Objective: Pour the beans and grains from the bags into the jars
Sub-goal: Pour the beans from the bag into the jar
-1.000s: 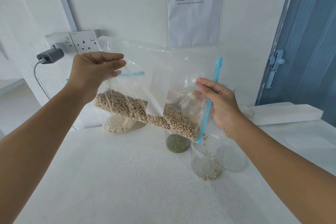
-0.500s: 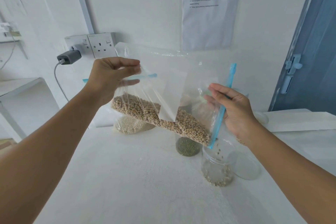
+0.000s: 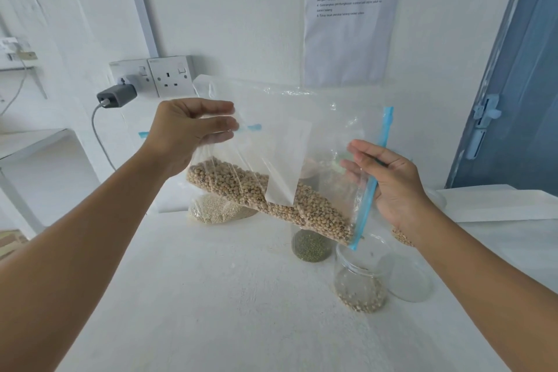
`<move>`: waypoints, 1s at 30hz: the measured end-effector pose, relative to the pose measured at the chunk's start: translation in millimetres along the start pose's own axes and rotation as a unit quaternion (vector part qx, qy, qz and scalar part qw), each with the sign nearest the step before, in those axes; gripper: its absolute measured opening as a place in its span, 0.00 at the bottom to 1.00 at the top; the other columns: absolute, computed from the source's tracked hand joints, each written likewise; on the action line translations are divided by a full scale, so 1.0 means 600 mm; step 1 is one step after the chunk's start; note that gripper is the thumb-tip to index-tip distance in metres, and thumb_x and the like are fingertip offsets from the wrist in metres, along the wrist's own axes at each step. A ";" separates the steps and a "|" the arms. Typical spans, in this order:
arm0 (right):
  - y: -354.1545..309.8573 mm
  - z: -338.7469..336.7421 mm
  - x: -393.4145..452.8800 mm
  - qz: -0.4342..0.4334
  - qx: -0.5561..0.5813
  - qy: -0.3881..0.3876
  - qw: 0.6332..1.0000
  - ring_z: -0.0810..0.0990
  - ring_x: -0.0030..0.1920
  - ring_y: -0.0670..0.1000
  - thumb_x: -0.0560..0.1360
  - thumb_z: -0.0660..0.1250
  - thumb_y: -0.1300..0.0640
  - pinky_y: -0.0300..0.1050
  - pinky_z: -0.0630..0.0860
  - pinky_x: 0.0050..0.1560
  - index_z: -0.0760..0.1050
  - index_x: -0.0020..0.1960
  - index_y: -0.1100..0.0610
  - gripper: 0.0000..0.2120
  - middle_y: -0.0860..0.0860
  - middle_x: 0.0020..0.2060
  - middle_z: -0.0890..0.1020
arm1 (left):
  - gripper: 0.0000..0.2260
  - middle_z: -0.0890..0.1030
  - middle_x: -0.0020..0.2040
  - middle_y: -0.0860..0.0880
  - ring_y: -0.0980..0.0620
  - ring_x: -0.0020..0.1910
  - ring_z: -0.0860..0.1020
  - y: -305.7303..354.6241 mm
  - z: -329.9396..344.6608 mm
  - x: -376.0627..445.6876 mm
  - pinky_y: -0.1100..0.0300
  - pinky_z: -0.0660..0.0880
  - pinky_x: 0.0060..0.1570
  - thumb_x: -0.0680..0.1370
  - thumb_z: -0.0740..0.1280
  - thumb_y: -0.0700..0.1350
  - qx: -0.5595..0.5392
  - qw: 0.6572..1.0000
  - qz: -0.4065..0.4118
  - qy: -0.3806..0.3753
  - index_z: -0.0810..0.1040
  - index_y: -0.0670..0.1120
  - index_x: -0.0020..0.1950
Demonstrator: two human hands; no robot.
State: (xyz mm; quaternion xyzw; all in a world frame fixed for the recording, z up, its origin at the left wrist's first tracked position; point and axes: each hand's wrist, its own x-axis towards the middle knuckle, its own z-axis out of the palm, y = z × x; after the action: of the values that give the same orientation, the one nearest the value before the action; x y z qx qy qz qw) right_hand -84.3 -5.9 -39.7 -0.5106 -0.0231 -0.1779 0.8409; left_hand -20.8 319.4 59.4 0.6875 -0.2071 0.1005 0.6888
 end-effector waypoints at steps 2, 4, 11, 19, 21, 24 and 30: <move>-0.002 0.001 -0.002 0.000 -0.004 0.003 1.000 0.87 0.54 0.59 0.76 0.71 0.67 0.48 0.84 0.56 0.84 0.57 0.60 0.11 0.55 0.56 0.87 | 0.16 0.87 0.51 0.40 0.42 0.49 0.87 0.003 0.001 -0.001 0.52 0.84 0.52 0.67 0.79 0.36 0.001 1.000 0.002 0.001 0.86 0.37 0.53; -0.003 0.002 -0.004 -0.002 -0.003 0.005 1.000 0.87 0.54 0.59 0.76 0.71 0.67 0.48 0.84 0.56 0.84 0.57 0.60 0.11 0.55 0.56 0.87 | 0.16 0.87 0.51 0.40 0.42 0.49 0.87 0.004 0.001 -0.002 0.52 0.84 0.52 0.67 0.79 0.36 0.002 1.000 0.004 0.002 0.86 0.37 0.53; -0.009 0.005 -0.010 -0.008 -0.007 0.015 1.000 0.87 0.54 0.60 0.77 0.72 0.67 0.45 0.84 0.53 0.84 0.59 0.61 0.12 0.56 0.55 0.87 | 0.14 0.87 0.47 0.40 0.43 0.48 0.87 0.011 0.001 -0.001 0.53 0.84 0.51 0.68 0.79 0.36 -0.004 1.000 0.008 0.003 0.86 0.38 0.52; -0.006 -0.001 -0.016 -0.013 -0.018 0.019 1.000 0.86 0.56 0.61 0.76 0.73 0.67 0.49 0.83 0.60 0.84 0.59 0.61 0.11 0.56 0.56 0.87 | 0.14 0.87 0.47 0.39 0.41 0.49 0.87 0.018 0.007 -0.006 0.53 0.84 0.51 0.68 0.79 0.37 0.000 1.000 0.011 0.001 0.86 0.37 0.53; -0.005 -0.002 -0.017 -0.010 -0.017 0.021 1.000 0.86 0.56 0.61 0.77 0.72 0.66 0.49 0.82 0.60 0.84 0.59 0.61 0.11 0.56 0.56 0.87 | 0.13 0.87 0.46 0.39 0.42 0.48 0.87 0.019 0.009 -0.007 0.53 0.84 0.51 0.69 0.79 0.36 0.002 1.000 0.012 0.002 0.86 0.37 0.53; -0.002 -0.004 -0.018 -0.008 -0.017 0.022 1.000 0.86 0.56 0.61 0.77 0.72 0.67 0.50 0.82 0.60 0.84 0.59 0.61 0.11 0.56 0.57 0.87 | 0.12 0.87 0.45 0.41 0.43 0.48 0.87 0.019 0.013 -0.009 0.53 0.84 0.51 0.69 0.79 0.35 0.004 1.000 0.012 0.000 0.86 0.37 0.52; 0.000 -0.010 -0.021 -0.004 -0.012 0.020 1.000 0.87 0.55 0.61 0.77 0.72 0.67 0.47 0.83 0.57 0.84 0.59 0.61 0.11 0.57 0.57 0.87 | 0.12 0.87 0.45 0.41 0.43 0.48 0.87 0.017 0.015 -0.010 0.52 0.84 0.52 0.69 0.79 0.35 0.006 1.000 0.003 0.005 0.86 0.37 0.52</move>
State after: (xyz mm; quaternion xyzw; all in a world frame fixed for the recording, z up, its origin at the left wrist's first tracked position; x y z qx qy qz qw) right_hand -96.9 -7.5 -45.2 -0.5173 -0.0059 -0.1913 0.8341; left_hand -31.9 311.7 65.6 0.6906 -0.2047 0.1073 0.6853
